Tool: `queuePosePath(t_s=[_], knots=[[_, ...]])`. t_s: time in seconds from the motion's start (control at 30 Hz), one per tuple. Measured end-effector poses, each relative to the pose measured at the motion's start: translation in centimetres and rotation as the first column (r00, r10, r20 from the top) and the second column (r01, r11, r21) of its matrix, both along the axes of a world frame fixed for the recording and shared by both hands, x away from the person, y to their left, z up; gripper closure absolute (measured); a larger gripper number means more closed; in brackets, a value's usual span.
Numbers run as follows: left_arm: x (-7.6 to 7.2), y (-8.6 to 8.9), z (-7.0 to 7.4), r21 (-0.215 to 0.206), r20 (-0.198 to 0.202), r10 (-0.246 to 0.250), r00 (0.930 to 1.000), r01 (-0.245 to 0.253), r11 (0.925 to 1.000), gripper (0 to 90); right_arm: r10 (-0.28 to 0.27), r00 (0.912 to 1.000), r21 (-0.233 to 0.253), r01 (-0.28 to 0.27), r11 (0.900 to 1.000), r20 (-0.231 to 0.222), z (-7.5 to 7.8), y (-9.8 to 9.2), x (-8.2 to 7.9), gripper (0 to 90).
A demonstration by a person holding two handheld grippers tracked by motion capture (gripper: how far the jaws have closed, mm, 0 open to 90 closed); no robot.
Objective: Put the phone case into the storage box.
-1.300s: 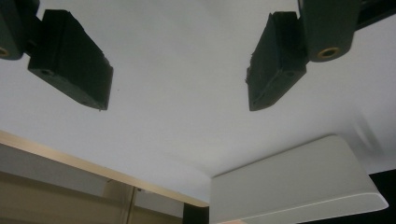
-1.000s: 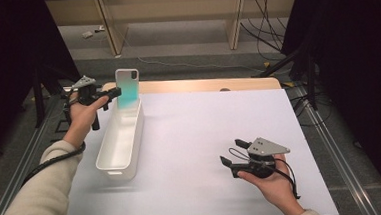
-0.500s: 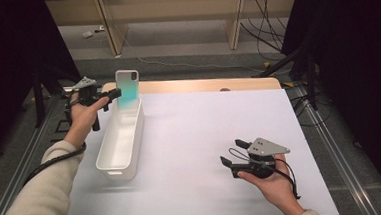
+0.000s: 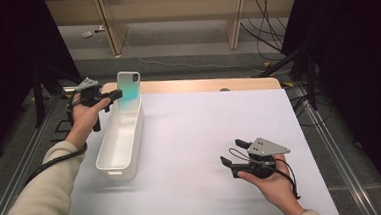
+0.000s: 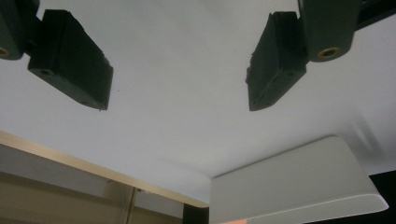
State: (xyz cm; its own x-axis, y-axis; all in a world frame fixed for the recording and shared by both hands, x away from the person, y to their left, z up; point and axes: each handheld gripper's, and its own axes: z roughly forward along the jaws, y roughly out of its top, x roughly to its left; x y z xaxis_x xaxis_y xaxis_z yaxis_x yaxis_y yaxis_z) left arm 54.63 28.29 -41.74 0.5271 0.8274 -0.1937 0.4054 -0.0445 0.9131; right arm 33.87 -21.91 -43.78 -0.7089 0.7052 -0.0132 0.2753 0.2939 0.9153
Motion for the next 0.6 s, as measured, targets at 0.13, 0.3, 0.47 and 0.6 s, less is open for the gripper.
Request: queuePosePath(t_s=[0.13, 0.3, 0.47, 0.6], knots=[[0.01, 0.13, -0.17, 0.003, -0.007, 0.004, 1.0000, -0.004, 1.0000, 82.3, 0.002, 1.0000, 0.000, -0.002, 1.000, -0.001, -0.02, -0.01, 0.02, 23.8], [-0.02, 0.22, -0.35, 0.003, -0.008, -0.001, 1.0000, 0.001, 1.0000, 82.3, 0.003, 1.0000, -0.004, -0.003, 1.000, 0.007, -0.05, 0.00, 0.08, 23.8], [-0.04, 0.28, -0.54, -0.001, -0.013, -0.001, 0.9999, 0.001, 1.0000, 82.2, 0.001, 1.0000, -0.002, -0.001, 1.000, -0.008, 0.01, 0.04, -0.05, 23.8], [-0.06, 0.30, -0.61, -0.001, -0.017, -0.001, 0.9999, 0.001, 1.0000, 82.2, 0.000, 1.0000, -0.003, 0.000, 1.000, -0.006, 0.00, 0.02, -0.03, 23.8]])
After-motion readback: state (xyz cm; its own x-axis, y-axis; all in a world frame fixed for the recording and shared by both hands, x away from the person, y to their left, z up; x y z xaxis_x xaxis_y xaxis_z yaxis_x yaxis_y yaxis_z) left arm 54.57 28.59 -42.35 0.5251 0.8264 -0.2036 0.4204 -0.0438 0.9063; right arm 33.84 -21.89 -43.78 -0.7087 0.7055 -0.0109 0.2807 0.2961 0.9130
